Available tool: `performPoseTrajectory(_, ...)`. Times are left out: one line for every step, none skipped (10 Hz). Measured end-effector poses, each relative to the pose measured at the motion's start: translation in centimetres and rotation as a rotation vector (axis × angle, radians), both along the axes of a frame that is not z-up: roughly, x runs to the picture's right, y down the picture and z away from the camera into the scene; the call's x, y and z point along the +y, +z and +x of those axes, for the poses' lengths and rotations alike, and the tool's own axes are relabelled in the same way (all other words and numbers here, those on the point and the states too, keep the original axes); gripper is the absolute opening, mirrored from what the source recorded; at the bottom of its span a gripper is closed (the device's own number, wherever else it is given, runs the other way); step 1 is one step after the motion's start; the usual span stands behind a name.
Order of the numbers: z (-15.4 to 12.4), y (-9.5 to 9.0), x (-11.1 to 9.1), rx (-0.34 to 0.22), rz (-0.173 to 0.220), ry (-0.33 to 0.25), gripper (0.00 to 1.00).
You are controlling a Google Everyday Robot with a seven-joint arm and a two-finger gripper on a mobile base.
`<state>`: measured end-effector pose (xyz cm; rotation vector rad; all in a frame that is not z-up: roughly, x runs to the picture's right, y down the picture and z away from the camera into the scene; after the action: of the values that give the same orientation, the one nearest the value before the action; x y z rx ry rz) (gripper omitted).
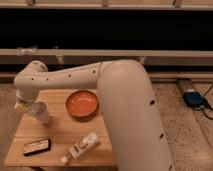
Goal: Place the white sponge in the ceramic cup
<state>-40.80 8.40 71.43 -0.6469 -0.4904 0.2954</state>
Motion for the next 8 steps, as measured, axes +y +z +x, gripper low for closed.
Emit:
performPoseTrajectory(-0.3, 0.3, 0.1, 0.001, -0.002, 0.000, 0.19)
performPoseTrajectory(-0.4, 0.5, 0.1, 0.003, -0.003, 0.001, 0.27)
performPoseTrajectory(-0.5, 0.8, 0.0, 0.009, -0.004, 0.005, 0.37)
performPoseTrajectory(-0.6, 1.2, -0.1, 0.016, -0.004, 0.010, 0.49)
performPoseTrajectory(-0.5, 1.6, -0.3, 0.023, -0.003, 0.017, 0.60)
performPoseTrajectory(-0.4, 1.9, -0.5, 0.029, -0.003, 0.022, 0.67)
performPoseTrajectory(-0.3, 2.4, -0.8, 0.039, 0.002, 0.028, 0.78)
performPoseTrajectory(-0.3, 2.5, -0.8, 0.042, 0.002, 0.031, 0.80)
